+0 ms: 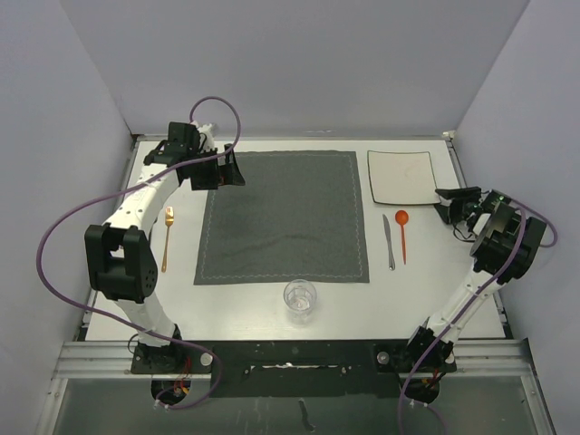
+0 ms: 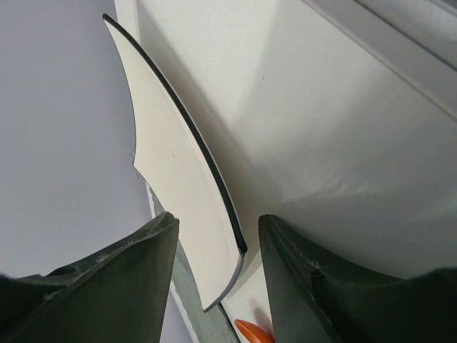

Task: Set the dinner table for one person
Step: Pick up the plate at the center of the board.

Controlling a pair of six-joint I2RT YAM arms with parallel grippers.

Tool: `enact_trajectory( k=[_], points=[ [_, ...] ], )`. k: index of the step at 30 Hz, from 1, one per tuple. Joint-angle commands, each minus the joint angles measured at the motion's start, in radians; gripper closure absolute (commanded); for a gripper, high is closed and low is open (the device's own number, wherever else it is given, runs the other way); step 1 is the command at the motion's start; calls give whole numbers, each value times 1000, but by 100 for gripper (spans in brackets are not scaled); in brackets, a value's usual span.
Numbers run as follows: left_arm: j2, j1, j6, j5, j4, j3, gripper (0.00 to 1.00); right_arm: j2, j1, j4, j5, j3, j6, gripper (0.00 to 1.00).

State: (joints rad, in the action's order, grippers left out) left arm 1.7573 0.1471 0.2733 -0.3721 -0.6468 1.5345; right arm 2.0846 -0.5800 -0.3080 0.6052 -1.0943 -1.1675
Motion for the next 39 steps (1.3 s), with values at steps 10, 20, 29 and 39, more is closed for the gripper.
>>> enact_trajectory(
  k=[10,20,29,39],
  points=[
    [29,-18,-15,-27,17,61,2,111,-84,104,-205,-103,83,48],
    [40,-23,-10,-36,16,69,2,186,-45,208,-145,-206,138,49],
    [42,-26,-9,-40,16,70,2,203,-27,233,-124,-204,155,49],
    [40,-29,-8,-41,16,70,2,176,-27,278,-117,-149,172,49]
  ],
)
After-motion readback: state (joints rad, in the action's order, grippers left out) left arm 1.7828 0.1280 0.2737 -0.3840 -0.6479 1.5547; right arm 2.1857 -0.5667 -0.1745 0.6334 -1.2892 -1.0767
